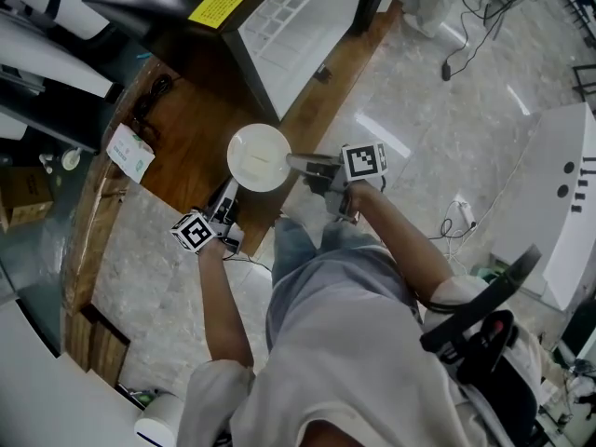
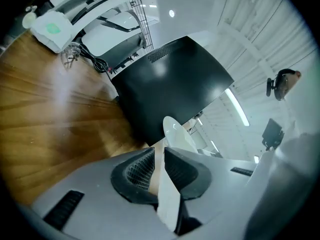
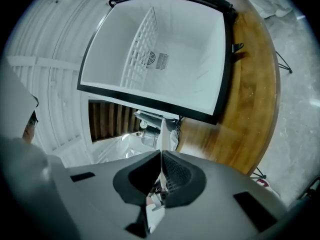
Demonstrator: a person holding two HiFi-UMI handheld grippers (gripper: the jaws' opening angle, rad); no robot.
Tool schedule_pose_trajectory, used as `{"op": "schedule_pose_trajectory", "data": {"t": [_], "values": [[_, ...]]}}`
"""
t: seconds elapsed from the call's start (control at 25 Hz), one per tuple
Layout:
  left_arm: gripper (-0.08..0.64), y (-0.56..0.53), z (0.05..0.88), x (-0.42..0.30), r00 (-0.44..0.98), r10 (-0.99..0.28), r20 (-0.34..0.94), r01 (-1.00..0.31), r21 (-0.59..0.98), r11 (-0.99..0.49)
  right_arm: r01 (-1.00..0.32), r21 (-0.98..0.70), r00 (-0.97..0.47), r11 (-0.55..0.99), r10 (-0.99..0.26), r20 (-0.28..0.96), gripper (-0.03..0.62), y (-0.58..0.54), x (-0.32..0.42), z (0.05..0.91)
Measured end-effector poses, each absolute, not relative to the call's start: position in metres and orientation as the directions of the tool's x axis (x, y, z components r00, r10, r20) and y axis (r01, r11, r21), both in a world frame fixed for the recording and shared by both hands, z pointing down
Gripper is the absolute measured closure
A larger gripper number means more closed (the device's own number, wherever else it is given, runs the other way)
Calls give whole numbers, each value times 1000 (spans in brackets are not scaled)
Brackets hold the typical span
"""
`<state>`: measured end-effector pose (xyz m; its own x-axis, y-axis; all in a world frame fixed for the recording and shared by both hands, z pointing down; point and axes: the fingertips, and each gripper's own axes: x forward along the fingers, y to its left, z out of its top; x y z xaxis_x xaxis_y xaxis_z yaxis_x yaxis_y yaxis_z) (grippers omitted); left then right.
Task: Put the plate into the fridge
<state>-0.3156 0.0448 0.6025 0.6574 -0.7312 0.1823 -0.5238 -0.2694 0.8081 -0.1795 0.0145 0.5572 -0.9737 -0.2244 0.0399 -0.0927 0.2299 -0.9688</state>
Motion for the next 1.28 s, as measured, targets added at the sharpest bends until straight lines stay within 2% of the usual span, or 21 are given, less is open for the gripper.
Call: {"op": "schedule_pose_trajectory", "data": {"t": [0.36, 0.68, 1.08, 1.28], "values": [[505, 43, 574, -290, 728, -686, -17, -333, 866, -374, -8, -961, -969, 276, -238, -60, 571, 4, -157, 531], [505, 46, 551, -245, 735, -660, -156, -217, 868, -447, 4, -955, -969, 295, -234, -76, 571, 5, -113, 525], [505, 47, 529, -203, 752, -614, -237, -156, 842, -517, 13, -945, -968, 325, -231, -93, 569, 5, -71, 514], [505, 41, 536, -192, 750, -627, -210, -179, 848, -498, 37, -941, -968, 337, -223, -118, 569, 7, -57, 507]]}}
